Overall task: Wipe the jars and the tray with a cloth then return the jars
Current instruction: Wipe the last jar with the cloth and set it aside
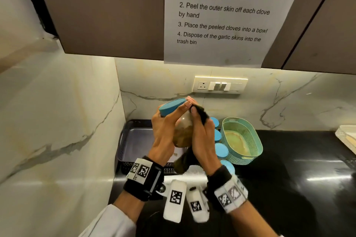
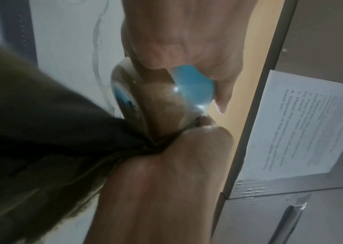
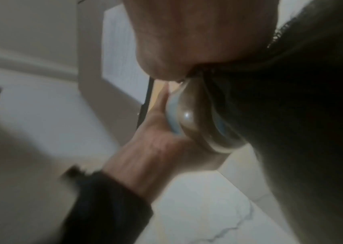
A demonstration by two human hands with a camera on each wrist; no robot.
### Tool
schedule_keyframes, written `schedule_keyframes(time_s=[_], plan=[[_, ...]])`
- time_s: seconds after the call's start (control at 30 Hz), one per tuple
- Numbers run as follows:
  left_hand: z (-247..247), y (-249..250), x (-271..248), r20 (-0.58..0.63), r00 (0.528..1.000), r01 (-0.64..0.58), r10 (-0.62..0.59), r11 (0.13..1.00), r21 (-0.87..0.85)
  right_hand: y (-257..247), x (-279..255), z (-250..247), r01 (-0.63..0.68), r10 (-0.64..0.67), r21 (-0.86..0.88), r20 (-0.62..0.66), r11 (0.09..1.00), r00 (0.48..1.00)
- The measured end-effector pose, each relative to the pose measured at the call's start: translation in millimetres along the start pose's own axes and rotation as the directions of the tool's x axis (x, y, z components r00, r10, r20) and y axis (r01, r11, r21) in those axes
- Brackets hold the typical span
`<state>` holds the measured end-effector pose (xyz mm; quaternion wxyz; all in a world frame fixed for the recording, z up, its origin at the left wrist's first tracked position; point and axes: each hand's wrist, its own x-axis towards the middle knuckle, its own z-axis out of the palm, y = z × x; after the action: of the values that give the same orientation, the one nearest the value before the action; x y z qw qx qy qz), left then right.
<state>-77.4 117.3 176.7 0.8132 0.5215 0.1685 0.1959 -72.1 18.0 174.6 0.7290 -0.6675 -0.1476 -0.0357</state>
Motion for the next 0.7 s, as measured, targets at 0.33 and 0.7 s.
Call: schedule_keyframes(time_s=[0.33, 0.7], plan=[[-3.2, 3.5, -12.6, 0.061, 0.997, 0.044, -0.043, 0.999, -0.029, 8.2, 10.0, -15.9, 0.102, -0.098, 0.063, -0.066, 0.993, 0.993], [-2.1, 4.5, 1.7, 0.053, 0.999, -0.010, 0.010, 1.000, 0.005, -1.0, -25.6, 4.1, 0.136, -0.129, 0.090, -0.076, 0.987, 0.989]])
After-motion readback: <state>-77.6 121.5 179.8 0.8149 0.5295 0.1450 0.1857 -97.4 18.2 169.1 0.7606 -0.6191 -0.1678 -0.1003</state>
